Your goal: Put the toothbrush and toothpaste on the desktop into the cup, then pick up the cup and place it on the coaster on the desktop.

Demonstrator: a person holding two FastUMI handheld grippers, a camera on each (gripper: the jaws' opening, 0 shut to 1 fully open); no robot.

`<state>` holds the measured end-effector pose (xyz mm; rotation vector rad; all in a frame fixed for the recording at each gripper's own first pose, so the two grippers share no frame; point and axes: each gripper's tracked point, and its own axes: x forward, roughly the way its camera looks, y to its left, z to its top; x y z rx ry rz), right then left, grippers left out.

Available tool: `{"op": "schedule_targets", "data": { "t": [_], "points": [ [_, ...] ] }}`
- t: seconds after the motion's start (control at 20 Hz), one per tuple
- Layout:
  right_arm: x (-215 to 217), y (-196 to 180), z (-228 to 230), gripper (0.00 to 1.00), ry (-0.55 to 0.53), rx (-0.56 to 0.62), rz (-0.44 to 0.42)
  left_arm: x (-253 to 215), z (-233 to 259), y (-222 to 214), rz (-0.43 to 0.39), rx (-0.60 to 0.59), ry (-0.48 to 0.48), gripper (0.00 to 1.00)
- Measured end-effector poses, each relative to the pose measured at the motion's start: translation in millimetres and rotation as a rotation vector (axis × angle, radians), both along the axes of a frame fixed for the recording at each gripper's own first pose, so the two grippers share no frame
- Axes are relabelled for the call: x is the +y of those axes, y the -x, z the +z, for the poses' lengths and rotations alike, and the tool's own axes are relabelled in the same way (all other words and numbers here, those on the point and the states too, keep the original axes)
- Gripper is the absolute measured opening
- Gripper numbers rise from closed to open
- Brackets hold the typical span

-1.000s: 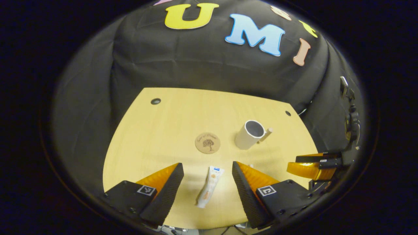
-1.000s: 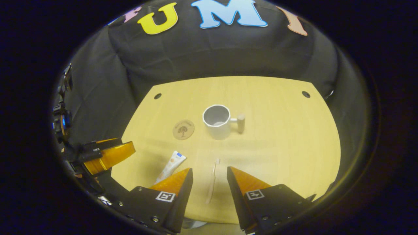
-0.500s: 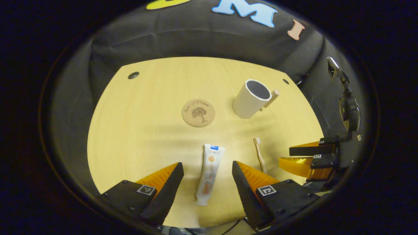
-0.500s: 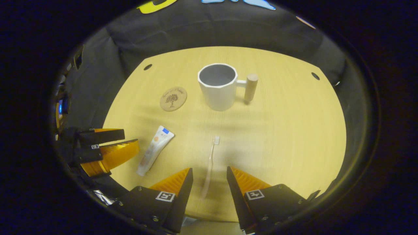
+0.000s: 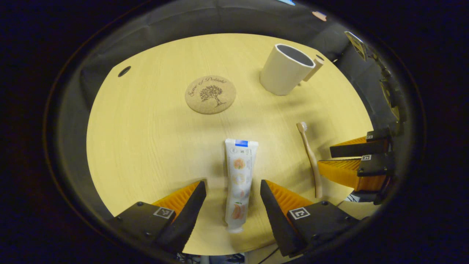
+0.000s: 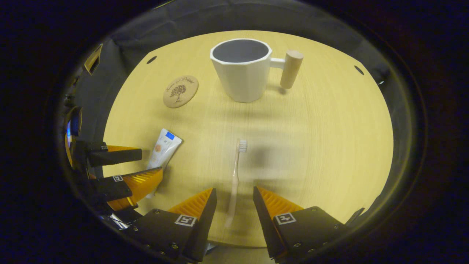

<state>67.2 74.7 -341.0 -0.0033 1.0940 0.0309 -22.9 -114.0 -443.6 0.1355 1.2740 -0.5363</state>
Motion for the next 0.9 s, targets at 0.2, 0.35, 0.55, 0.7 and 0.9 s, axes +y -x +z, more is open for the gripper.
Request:
{"op": "schedule_targets", "data": {
  "t": [0.2, 0.35, 0.55, 0.7, 0.9],
  "points": [
    [-1.4, -0.7, -12.5, 0.63, 0.024, 0.028, 0.01, 5.2, -16.6, 4.9, -0.013, 0.031, -0.061, 1.0],
    [-3.5, 0.7, -25.6, 0.6, 0.045, 0.052, 0.017, 14.7, -21.4, 2.0, -0.015, 0.023, -0.133, 0.91],
    [-16.0, 2.6, -28.9, 0.47, 0.112, 0.053, 0.035, 14.5, -22.1, 1.9, 0.026, 0.049, -0.144, 0.92],
    [-22.4, -0.8, -26.0, 0.18, 0.107, 0.041, -0.015, 13.1, -22.1, -1.0, 0.058, 0.062, -0.153, 0.8],
    [-23.3, 0.7, -21.8, 0.03, 0.062, 0.036, -0.062, 14.0, -17.8, -6.0, 0.136, 0.055, -0.141, 0.35]
  ]
}}
